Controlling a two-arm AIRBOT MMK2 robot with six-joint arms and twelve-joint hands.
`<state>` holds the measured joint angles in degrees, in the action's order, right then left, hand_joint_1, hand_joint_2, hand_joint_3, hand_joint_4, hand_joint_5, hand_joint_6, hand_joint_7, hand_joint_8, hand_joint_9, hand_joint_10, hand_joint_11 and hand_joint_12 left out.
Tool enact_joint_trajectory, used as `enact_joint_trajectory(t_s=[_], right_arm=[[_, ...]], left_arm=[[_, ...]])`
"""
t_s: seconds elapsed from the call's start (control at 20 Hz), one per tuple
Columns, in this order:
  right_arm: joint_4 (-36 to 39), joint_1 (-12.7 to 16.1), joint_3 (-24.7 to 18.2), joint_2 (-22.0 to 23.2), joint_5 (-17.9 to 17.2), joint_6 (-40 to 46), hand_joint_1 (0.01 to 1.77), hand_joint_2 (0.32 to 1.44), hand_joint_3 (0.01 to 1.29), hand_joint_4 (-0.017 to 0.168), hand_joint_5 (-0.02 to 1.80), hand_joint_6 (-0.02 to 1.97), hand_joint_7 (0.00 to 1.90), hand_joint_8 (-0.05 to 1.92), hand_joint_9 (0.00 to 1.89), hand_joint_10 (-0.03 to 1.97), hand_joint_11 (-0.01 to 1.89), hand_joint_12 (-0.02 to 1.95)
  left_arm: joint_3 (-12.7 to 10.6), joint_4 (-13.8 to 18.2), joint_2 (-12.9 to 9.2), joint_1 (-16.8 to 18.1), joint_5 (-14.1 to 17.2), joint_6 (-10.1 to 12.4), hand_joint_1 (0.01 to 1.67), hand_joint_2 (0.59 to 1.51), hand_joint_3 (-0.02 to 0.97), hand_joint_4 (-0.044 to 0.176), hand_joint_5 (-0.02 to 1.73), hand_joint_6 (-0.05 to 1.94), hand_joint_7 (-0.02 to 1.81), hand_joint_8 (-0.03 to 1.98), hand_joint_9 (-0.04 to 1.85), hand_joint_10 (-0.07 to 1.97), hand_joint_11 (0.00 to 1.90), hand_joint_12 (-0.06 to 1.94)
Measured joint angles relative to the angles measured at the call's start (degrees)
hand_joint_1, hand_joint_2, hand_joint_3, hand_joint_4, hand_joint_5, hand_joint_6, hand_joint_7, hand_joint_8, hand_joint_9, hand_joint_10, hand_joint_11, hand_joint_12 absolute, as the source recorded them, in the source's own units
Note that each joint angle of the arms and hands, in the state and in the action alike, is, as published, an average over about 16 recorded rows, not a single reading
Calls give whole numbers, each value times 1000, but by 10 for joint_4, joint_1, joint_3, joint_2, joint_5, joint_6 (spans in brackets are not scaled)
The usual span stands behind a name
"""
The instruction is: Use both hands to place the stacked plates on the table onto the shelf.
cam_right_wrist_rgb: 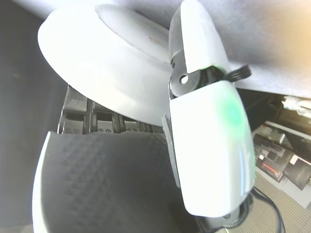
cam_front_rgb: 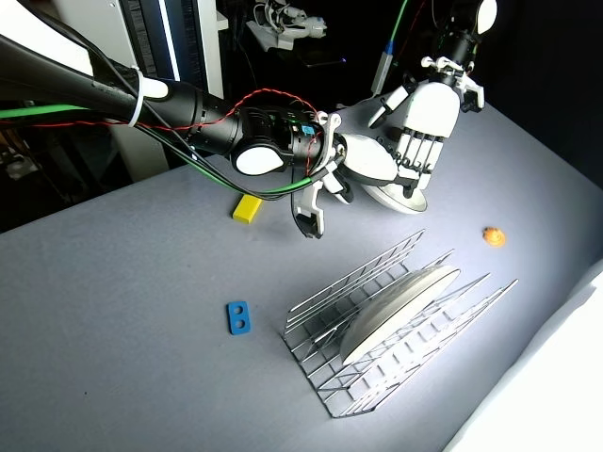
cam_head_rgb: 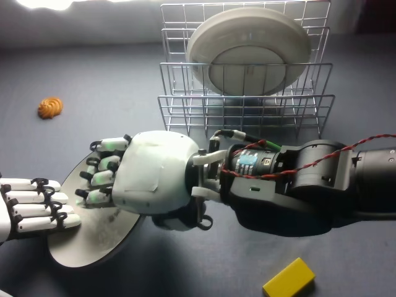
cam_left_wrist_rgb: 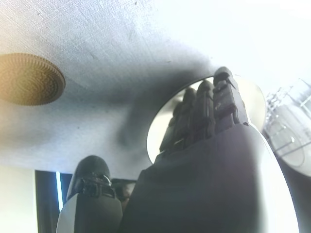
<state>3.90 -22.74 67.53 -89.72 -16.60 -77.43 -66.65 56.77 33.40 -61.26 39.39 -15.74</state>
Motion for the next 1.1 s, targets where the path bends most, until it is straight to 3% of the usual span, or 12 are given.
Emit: enact_joint_trajectory(t_s=[0.3,0.75,0.95,1.1], right_arm=[[2,0,4,-8,-11,-5,1236,1056,15,-5,556,257,604,205,631,184,357,1125],[6,1,4,-11,-32,-9,1228,969,15,-9,782,708,913,587,998,562,856,1031],[5,1,3,-9,-36,-9,1230,932,15,-8,808,832,959,697,1055,754,933,1023],[3,0,-1,-3,-37,-9,1232,924,15,-5,820,838,985,705,1105,702,945,1015]], left_arm=[[-1,-5,1,-3,3,-1,19,1120,13,-13,-7,-37,25,-4,-2,-10,14,-19],[-13,-31,2,10,10,-3,21,1123,14,-8,7,-25,35,-4,0,-10,14,-1],[-26,-58,2,25,13,-4,22,1125,13,-4,24,-10,46,-2,9,-5,13,6],[-39,-83,1,41,14,-5,23,1125,13,-2,37,0,55,-1,19,0,13,6]])
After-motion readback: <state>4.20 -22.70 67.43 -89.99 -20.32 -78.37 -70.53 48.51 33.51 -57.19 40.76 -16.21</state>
